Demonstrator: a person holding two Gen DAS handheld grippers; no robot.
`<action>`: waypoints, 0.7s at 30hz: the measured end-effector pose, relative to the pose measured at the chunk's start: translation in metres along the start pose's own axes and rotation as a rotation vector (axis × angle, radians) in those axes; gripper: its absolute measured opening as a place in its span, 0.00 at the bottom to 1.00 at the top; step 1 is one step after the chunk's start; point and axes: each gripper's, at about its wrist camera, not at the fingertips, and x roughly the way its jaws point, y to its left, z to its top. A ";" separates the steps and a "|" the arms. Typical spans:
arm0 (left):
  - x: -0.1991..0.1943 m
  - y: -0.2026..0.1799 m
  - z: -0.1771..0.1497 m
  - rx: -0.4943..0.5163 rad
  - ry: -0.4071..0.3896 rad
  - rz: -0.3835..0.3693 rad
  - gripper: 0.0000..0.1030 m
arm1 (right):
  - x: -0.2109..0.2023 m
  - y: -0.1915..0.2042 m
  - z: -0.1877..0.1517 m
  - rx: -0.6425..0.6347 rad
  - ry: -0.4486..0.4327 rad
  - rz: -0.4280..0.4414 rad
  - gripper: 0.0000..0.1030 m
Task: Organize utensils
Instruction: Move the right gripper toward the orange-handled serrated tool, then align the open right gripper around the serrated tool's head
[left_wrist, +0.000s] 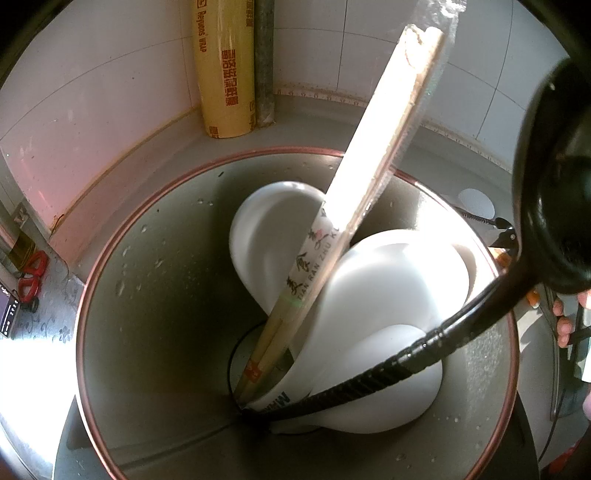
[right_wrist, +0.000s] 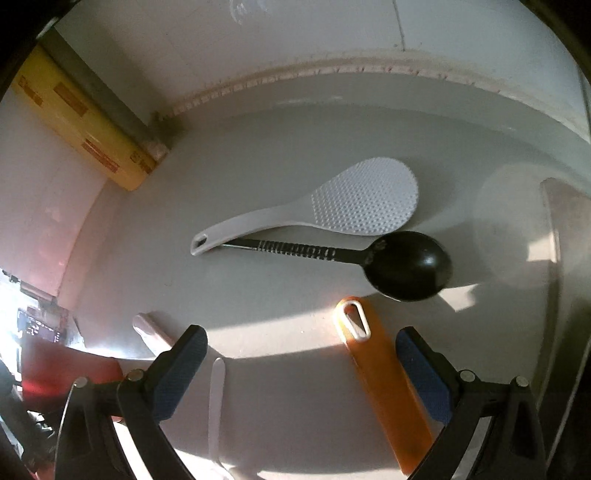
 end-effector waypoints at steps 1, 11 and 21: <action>0.000 0.000 0.000 0.000 0.000 0.000 0.87 | 0.003 0.003 -0.001 -0.001 0.009 0.022 1.00; 0.000 0.000 0.000 -0.001 0.000 0.000 0.87 | 0.006 0.046 -0.028 -0.077 0.085 0.196 1.00; 0.000 0.000 0.000 -0.002 -0.001 0.001 0.87 | -0.068 0.007 -0.055 0.063 -0.097 0.161 1.00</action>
